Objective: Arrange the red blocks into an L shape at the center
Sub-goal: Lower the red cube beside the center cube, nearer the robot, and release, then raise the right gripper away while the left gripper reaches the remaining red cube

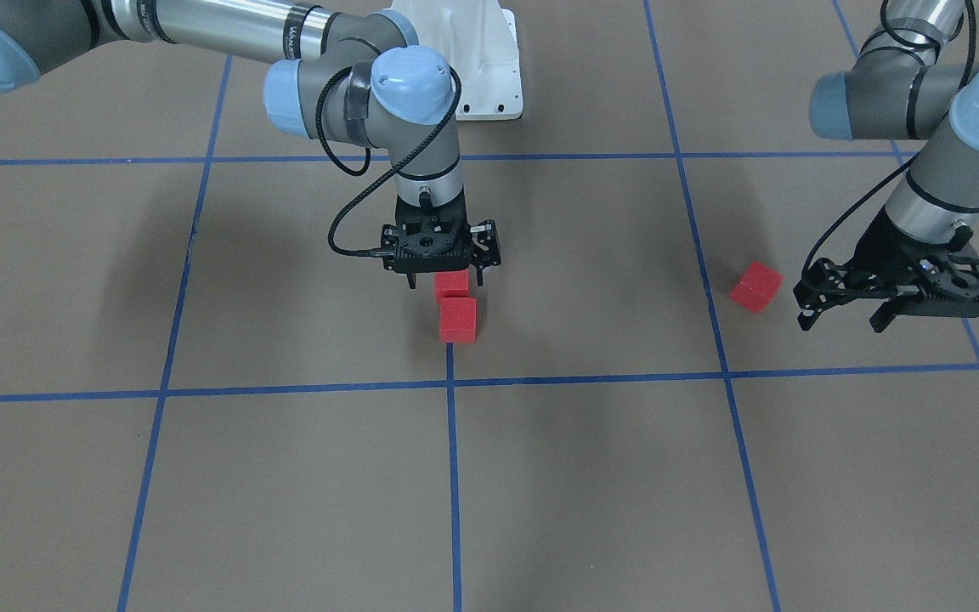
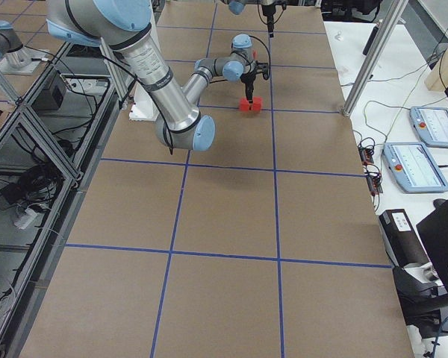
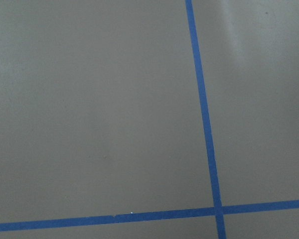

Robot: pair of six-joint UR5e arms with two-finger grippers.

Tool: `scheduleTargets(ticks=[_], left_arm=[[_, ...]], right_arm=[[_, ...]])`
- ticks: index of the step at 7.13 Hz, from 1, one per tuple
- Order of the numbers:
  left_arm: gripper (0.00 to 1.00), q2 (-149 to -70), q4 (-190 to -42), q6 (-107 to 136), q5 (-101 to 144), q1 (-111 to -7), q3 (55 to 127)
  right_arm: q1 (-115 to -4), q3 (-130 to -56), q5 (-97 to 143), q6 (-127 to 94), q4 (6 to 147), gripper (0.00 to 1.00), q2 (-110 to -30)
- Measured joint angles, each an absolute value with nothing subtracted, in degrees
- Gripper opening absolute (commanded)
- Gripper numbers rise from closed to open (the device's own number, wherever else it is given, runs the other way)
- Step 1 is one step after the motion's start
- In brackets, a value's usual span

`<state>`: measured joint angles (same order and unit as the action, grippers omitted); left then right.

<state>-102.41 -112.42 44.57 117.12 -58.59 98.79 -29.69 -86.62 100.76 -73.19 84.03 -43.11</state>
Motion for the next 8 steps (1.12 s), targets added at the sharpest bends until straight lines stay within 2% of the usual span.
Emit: scheduleTargets(ticks=[3,5,8], left_arm=[[1.0,-98.1,-118.8,54.5,116.0,-53.2,101.0],[1.0,-93.2,-119.2,60.4,114.0,-52.3,104.4],[1.0,-92.4,-119.5,50.2,113.2,-50.0,105.2]], right_arm=[[-35.2,-92.8,106.2,-69.9,87.7,0.98,-47.6],[-37.2,-93.7,107.4,-69.2,87.9,0.98,-49.4],[-37.9,-94.0,107.6,-66.6,87.6,0.98,-51.3]])
